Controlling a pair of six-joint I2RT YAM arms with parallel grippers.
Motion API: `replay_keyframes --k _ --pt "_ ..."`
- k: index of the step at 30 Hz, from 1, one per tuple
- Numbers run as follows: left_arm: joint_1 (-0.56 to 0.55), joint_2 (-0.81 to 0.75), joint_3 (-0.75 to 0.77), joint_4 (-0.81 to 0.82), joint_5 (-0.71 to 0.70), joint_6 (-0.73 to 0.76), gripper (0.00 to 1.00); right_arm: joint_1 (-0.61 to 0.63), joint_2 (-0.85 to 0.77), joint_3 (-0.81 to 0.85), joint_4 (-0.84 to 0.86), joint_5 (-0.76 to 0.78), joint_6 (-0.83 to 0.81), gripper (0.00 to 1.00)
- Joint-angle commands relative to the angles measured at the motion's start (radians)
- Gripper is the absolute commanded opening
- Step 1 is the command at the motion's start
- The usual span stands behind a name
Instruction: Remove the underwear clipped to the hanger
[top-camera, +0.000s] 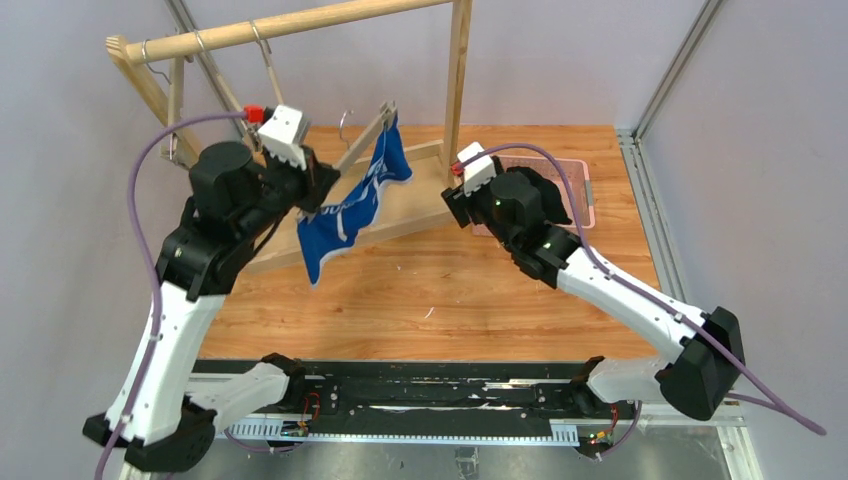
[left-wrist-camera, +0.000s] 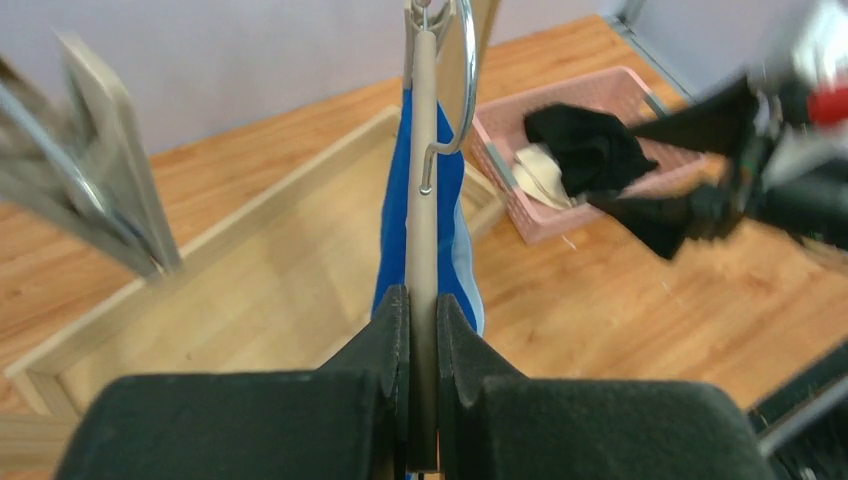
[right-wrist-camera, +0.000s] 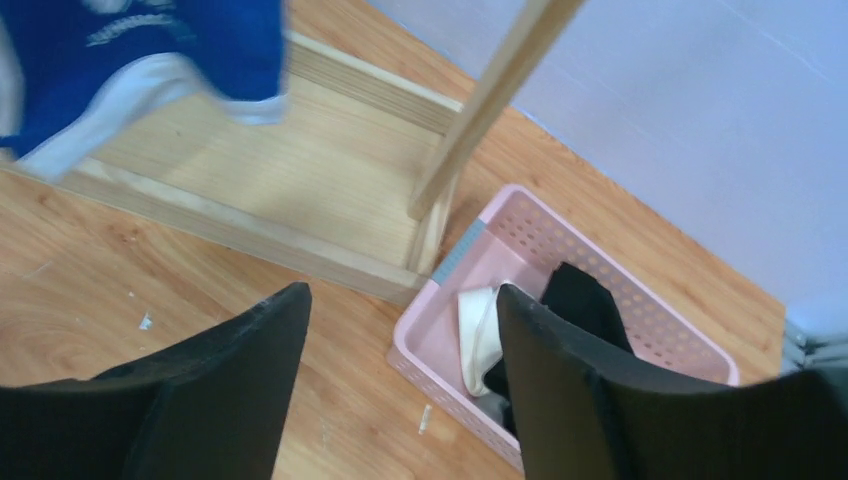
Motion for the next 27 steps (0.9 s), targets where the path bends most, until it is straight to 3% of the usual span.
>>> replay_keyframes --k 1,3,8,11,14,19,27 --pt "-0.005 -0.164 -0.104 -0.03 0.14 0.009 0.0 -0.15 -0.102 -0.004 -0.094 -0.216 0.009 0.79" --pt "-0.004 -0.208 -0.154 -0.051 0.221 0.014 0.0 -0.258 -0.145 -0.013 -0.13 -0.458 0.026 0.85" --pt "-0.005 -0.266 -0.25 -0.059 0.405 0.008 0.0 -0.474 -0.281 -0.093 -0.136 -0.986 0.02 0.86" --pt "-0.004 -0.267 -0.274 -0.056 0.524 0.006 0.0 -0.552 -0.323 -0.106 -0.134 -1.259 0.044 0.86" --pt "-0.004 -0.257 -0.293 -0.013 0.61 -0.022 0.0 -0.565 -0.302 -0.082 -0.122 -1.438 0.092 0.86" --pt "-0.004 -0.239 -0.309 0.051 0.689 -0.08 0.0 -0.564 -0.265 -0.057 -0.002 -1.598 0.226 0.86" --pt "-0.004 -0.229 -0.317 0.074 0.801 -0.083 0.0 -0.541 -0.261 -0.047 0.055 -1.622 0.268 0.85"
